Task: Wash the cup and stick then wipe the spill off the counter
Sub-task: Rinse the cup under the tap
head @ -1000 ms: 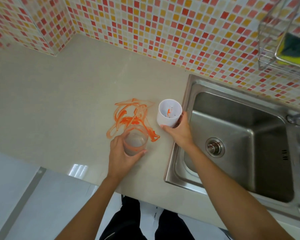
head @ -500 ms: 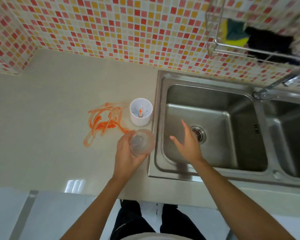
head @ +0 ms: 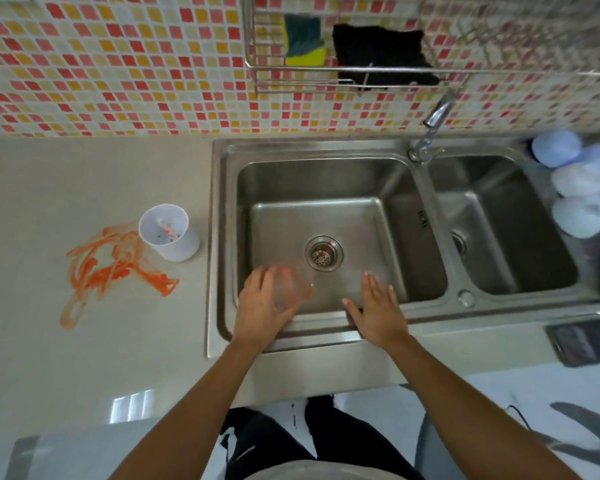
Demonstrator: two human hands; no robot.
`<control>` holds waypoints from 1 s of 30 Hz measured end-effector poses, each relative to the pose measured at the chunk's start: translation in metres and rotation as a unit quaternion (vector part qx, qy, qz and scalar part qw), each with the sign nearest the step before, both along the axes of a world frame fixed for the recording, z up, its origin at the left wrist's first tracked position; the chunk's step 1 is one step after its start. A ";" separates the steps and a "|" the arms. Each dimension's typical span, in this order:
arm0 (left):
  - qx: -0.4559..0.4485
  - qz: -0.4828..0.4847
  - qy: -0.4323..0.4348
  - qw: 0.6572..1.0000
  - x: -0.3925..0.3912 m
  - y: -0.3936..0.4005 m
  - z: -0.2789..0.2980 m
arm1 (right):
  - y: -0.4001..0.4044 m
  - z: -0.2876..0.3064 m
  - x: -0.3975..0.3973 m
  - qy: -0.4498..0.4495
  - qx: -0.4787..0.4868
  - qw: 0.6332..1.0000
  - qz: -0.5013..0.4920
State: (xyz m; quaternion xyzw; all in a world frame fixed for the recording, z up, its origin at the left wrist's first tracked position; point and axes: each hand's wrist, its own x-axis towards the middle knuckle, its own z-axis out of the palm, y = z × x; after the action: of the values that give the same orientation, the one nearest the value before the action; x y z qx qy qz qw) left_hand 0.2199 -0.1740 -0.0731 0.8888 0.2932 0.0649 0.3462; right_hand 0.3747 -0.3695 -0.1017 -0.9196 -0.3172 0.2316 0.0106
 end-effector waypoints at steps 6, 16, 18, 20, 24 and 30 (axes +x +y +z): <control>0.119 -0.064 0.070 0.988 0.037 -0.011 -0.014 | -0.002 -0.005 0.010 0.015 -0.031 0.999 0.035; 0.372 -0.154 0.172 0.899 0.066 -0.022 -0.020 | -0.003 -0.008 0.014 0.023 -0.024 0.998 0.044; 0.392 -0.154 0.193 0.886 0.068 -0.025 -0.015 | -0.005 -0.009 0.018 0.033 -0.009 0.998 0.050; 0.410 -0.152 0.213 0.874 0.070 -0.026 -0.010 | -0.008 -0.010 0.021 0.041 0.006 0.998 0.054; 0.413 -0.145 0.232 0.869 0.074 -0.022 -0.004 | -0.014 -0.010 0.027 0.052 0.046 0.996 0.063; 0.351 -0.052 0.149 0.923 0.104 -0.014 0.014 | -0.017 0.016 0.093 0.087 0.204 0.971 -0.089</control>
State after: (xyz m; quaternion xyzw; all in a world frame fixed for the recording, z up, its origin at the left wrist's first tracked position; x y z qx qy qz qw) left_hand 0.3236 -0.1884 -0.0589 0.9668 0.2531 0.0126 -0.0327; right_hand 0.4677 -0.3867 -0.0861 -0.8988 -0.2728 0.2393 0.2458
